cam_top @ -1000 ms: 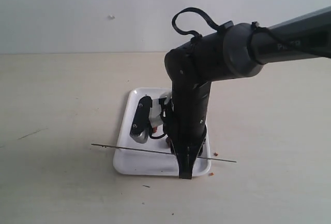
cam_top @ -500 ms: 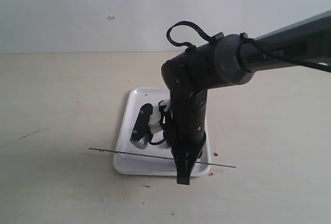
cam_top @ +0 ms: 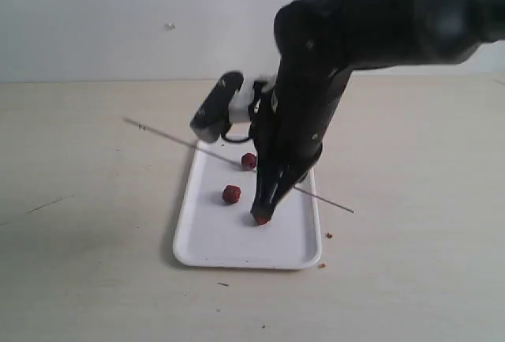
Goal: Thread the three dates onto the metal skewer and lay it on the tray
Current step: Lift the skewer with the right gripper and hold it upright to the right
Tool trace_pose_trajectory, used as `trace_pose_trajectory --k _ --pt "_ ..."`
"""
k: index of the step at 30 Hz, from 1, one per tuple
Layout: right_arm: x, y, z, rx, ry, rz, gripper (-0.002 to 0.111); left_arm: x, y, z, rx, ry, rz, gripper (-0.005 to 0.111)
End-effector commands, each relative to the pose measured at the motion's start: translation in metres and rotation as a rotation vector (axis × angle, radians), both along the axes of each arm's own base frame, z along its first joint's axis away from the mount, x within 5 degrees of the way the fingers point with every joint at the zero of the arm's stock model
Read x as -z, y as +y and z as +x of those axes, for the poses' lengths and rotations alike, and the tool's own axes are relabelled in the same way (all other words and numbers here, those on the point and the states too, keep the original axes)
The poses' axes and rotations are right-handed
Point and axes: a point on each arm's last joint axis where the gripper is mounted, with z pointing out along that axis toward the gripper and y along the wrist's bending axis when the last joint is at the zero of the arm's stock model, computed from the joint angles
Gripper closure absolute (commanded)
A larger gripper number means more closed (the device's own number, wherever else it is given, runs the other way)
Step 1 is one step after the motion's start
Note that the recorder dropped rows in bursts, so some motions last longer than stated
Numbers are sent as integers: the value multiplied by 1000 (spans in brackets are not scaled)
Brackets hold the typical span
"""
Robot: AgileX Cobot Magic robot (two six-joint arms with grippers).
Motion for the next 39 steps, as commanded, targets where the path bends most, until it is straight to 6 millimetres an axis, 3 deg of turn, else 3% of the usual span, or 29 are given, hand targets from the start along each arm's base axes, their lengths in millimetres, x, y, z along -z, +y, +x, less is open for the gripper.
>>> trace_pose_trajectory --k 1,3,7,15,19,27,30,33,39 --pt "-58 -10 -13 164 -153 162 108 -1 0 0 2 -13 -2 107" --pt "-74 -18 -15 293 -232 298 108 -1 0 0 2 -13 -2 107" --pt "-82 -36 -23 467 -280 463 108 -1 0 0 2 -13 -2 107" --pt "-61 -79 -49 625 -409 667 108 -1 0 0 2 -13 -2 107" --pt "-53 -97 -54 640 -487 673 108 -1 0 0 2 -13 -2 107" --pt "-62 -136 -36 683 -620 601 108 -1 0 0 2 -13 -2 107" --pt "-63 -158 -20 737 -645 550 108 -2 1 0 17 -26 108 107" --pt "-51 -174 -4 790 -581 468 108 -5 2 1 44 -62 253 107" --pt "-36 -177 32 739 -370 287 108 -41 2 2 -6 -456 198 107"
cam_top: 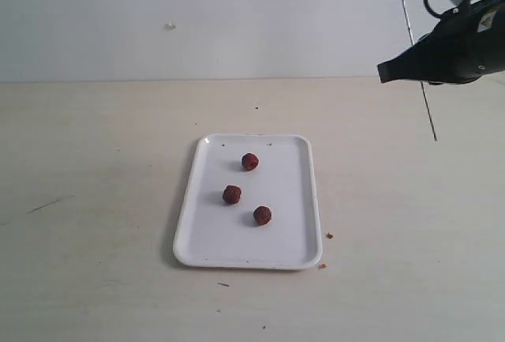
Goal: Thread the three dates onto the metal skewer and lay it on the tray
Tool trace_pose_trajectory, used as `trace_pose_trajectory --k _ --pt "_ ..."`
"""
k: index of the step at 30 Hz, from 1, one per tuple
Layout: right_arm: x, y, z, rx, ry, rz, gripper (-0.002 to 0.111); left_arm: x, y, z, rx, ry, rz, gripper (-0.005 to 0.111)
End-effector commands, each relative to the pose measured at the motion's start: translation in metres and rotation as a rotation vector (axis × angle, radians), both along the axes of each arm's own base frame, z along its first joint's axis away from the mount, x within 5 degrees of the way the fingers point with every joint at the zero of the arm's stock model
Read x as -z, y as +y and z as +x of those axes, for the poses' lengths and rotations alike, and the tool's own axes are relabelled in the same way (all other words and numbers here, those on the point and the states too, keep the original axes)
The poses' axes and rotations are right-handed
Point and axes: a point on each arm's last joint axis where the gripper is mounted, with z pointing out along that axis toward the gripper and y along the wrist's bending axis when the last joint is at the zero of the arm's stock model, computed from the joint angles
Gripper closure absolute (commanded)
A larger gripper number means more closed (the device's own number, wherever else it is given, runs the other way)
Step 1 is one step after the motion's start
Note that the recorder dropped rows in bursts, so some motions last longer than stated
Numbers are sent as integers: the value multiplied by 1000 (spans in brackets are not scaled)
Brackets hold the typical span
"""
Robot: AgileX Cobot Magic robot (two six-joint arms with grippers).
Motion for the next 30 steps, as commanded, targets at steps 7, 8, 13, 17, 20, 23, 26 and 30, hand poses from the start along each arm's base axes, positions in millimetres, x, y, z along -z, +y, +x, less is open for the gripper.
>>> trace_pose_trajectory --k 7,8,13,17,20,23,26,30 --pt "13 9 44 -151 239 -22 108 -46 1 -8 -2 -511 -24 107" --pt "13 10 44 -161 236 -20 108 -46 1 -8 -2 -516 -24 107" --pt "12 12 45 -190 220 -17 108 -52 1 -10 53 -572 -319 107" --pt "12 12 45 -188 216 -13 108 -53 0 -11 172 -551 -841 107" --pt "12 13 45 -183 218 7 108 -71 -4 -24 307 -768 -792 107" --pt "11 15 45 -182 218 19 108 -109 -4 -34 387 -920 -786 107" --pt "11 15 45 -182 218 19 108 -158 -3 -18 286 -809 -720 107" --pt "12 15 44 -184 228 20 108 -210 -1 46 97 -436 -675 107"
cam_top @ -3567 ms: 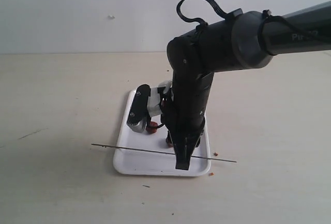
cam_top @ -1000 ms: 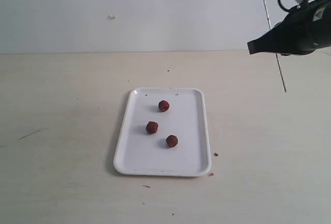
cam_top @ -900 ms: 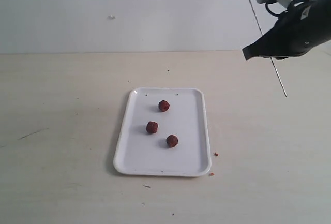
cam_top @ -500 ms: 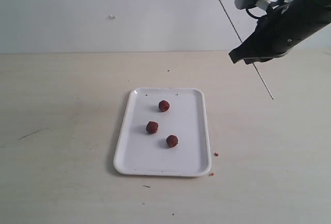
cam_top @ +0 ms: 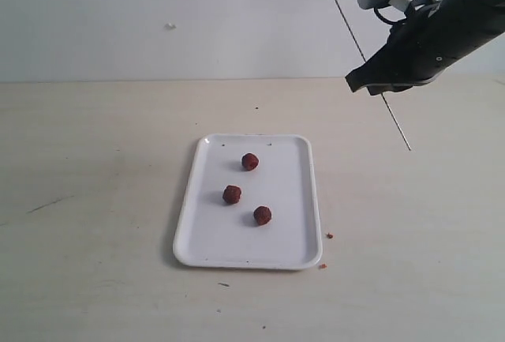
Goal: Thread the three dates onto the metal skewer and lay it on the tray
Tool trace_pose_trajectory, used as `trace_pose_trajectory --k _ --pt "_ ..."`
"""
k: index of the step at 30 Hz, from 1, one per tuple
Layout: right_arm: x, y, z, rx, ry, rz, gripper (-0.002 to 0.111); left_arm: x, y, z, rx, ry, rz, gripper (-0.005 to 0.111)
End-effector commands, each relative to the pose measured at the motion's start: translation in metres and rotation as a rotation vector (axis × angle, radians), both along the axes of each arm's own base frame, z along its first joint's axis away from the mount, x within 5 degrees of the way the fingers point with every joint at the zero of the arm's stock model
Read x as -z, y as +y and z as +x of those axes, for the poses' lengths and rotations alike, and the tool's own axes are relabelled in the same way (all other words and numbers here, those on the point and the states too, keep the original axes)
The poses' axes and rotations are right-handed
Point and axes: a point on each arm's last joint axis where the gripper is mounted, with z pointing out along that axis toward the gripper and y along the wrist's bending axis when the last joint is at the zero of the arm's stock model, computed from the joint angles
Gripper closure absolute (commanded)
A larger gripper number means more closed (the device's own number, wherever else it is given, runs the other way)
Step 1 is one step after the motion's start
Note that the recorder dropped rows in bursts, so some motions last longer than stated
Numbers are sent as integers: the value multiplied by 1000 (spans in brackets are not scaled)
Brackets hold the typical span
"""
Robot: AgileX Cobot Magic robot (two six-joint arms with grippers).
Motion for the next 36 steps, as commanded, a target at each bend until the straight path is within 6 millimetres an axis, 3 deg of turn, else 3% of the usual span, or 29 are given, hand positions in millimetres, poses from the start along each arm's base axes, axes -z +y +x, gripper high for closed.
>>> trace_pose_trajectory --k 1,3,5,9,12,17,20,25,28,31,32,33,36 --pt "-2 -1 1 -5 1 1 108 -46 2 78 -66 476 63 107" --pt "-1 0 0 -8 12 2 108 -48 3 124 -97 749 126 107" --pt "-1 0 -1 -9 18 2 108 -36 4 164 -106 1015 177 107" --pt "-1 0 -1 -10 19 2 108 7 -9 233 -51 1442 308 107" --pt "-1 0 -1 -9 16 2 108 48 -38 271 38 1654 451 107" --pt "0 0 -2 -16 34 -4 108 100 -117 306 183 1835 642 107" --pt "1 0 -2 -18 42 -3 108 124 -169 319 244 1869 727 107" --pt "7 -1 0 -24 57 -19 108 150 -232 337 299 1904 845 106" --pt "10 -2 1 -26 52 -31 108 161 -264 340 354 1902 1021 91" --pt "10 -2 2 -24 47 -32 108 166 -284 339 484 1718 1390 63" --pt "10 -2 2 -24 47 -32 108 167 -286 337 523 1649 1514 59" --pt "10 -2 2 -24 47 -30 108 167 -289 333 606 1493 1768 56" --pt "9 -2 3 -27 35 -34 108 175 -295 323 782 1144 2198 55"
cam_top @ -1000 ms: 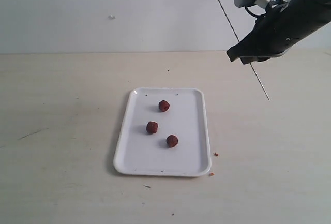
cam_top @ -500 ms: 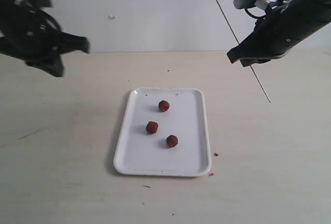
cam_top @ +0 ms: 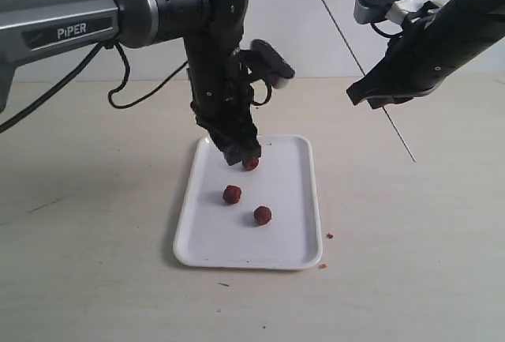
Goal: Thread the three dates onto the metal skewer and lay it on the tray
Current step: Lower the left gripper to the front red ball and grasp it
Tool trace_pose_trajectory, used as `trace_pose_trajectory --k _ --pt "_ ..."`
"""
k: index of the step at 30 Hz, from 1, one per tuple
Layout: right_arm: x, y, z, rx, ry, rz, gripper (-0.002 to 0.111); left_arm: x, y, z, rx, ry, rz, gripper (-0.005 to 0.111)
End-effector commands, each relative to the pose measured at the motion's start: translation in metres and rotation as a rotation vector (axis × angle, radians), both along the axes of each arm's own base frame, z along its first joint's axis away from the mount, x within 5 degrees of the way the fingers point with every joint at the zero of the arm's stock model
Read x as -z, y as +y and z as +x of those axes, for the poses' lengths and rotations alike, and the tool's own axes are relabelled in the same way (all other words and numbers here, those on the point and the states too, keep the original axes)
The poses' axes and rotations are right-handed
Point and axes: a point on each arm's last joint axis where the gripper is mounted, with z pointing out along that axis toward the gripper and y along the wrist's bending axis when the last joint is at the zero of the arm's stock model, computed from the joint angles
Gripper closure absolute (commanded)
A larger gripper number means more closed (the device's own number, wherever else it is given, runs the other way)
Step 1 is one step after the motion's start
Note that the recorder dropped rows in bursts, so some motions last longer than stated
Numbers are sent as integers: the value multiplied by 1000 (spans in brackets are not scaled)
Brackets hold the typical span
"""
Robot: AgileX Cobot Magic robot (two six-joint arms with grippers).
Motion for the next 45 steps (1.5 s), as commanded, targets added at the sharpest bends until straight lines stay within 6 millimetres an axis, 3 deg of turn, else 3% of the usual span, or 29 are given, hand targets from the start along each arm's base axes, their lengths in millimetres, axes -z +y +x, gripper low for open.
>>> trace_pose_trajectory --k 1,3,6,13,22,45 --pt "-3 -2 3 -15 -36 -17 108 8 -7 -11 527 13 104 55" --pt "-3 -2 3 -16 -40 -19 108 16 -7 -17 717 34 144 55" --pt "-3 -2 4 -15 -43 -19 108 31 -4 -24 804 89 157 47" --pt "-3 -2 4 -14 -44 -17 108 40 -10 -21 795 25 104 45" --pt "-3 -2 4 -12 -50 -16 108 68 -13 -17 796 44 110 45" --pt "-4 -2 5 -9 -61 -16 108 81 -13 -15 770 48 125 45"
